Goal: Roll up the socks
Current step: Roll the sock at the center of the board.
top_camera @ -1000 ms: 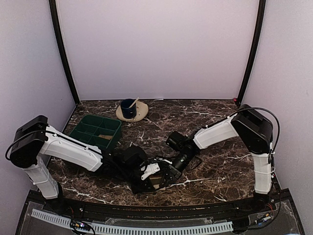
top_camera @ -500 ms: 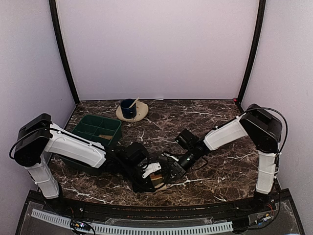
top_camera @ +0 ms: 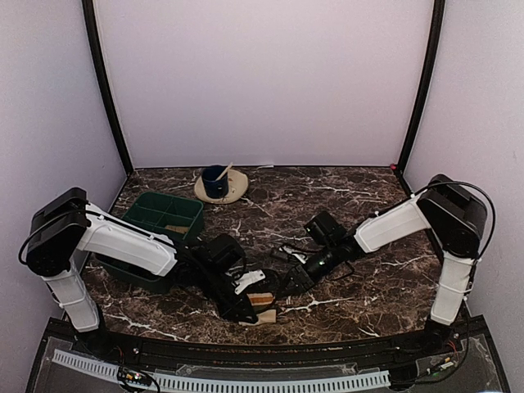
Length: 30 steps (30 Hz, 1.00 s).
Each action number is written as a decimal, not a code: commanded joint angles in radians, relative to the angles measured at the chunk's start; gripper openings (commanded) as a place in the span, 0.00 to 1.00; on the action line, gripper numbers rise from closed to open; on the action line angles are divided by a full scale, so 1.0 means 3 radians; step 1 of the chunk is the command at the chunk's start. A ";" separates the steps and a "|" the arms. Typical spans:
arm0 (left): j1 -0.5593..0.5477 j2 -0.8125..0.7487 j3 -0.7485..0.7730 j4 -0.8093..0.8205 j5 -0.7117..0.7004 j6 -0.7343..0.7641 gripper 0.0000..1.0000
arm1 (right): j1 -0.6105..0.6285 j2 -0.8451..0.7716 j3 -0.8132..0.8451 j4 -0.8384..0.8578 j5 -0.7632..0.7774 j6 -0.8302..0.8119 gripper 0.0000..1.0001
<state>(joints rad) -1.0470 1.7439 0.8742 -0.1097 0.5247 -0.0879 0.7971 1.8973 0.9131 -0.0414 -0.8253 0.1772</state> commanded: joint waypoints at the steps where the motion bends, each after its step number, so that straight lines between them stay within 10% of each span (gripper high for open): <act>1: 0.0112 0.0073 -0.0067 -0.0105 0.0222 -0.0137 0.00 | -0.0029 -0.0242 -0.0151 0.0164 0.0475 -0.0033 0.32; 11: 0.0240 0.0266 0.0002 -0.0151 0.0590 -0.0176 0.00 | 0.0064 -0.1086 -0.0777 0.0631 0.1407 0.0035 0.32; 30: 0.0358 0.0484 0.0219 -0.0492 0.0966 0.0027 0.00 | 0.1655 -0.1337 -0.0507 0.0009 0.3132 -0.0704 0.36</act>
<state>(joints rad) -0.9440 1.8668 0.9421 -0.1749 0.8082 -0.1040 1.2285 1.4509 0.7029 0.0124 -0.0025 0.0292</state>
